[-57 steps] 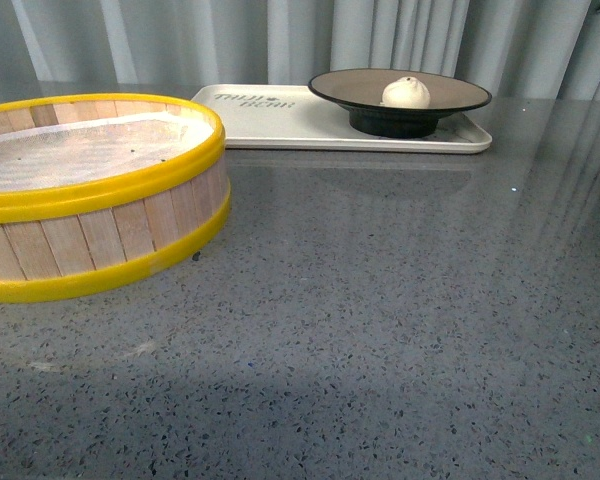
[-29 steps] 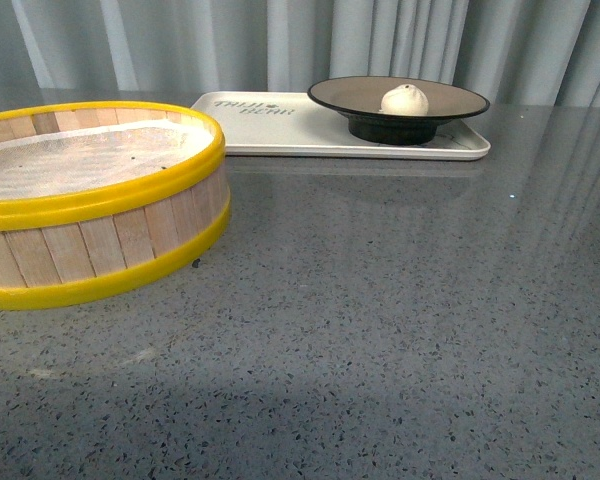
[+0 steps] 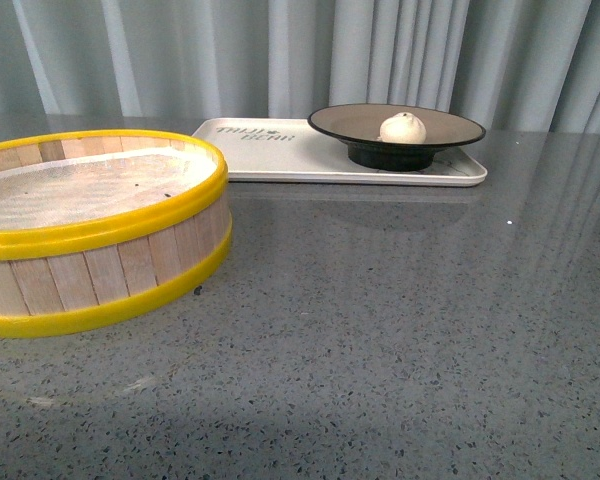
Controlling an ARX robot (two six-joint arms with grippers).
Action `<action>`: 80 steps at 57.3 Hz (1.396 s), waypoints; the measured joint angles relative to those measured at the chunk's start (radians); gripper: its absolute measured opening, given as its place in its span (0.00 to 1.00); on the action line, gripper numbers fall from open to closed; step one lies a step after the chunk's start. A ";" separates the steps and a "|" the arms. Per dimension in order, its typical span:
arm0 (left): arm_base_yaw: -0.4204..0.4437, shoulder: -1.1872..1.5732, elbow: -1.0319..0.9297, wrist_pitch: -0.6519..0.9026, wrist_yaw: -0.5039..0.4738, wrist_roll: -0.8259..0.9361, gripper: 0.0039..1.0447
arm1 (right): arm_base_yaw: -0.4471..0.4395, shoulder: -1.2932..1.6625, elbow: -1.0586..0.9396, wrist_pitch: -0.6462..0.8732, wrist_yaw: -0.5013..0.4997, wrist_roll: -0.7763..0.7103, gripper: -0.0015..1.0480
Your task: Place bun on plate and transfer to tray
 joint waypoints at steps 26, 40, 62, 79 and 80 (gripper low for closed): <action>0.000 0.000 0.000 0.000 0.000 0.000 0.94 | 0.206 -0.145 -0.057 -0.082 0.209 0.011 0.02; 0.000 0.000 0.000 0.000 0.000 0.000 0.94 | 0.218 -0.207 -0.100 -0.095 0.211 0.011 0.02; 0.000 0.000 0.000 0.000 0.000 0.000 0.94 | 0.219 -0.398 -0.102 -0.288 0.212 0.011 0.02; 0.000 0.000 0.000 0.000 0.000 0.000 0.94 | 0.219 -0.399 -0.102 -0.288 0.211 0.010 0.19; 0.000 0.000 0.000 0.000 0.000 0.000 0.94 | 0.219 -0.399 -0.102 -0.288 0.212 0.010 0.23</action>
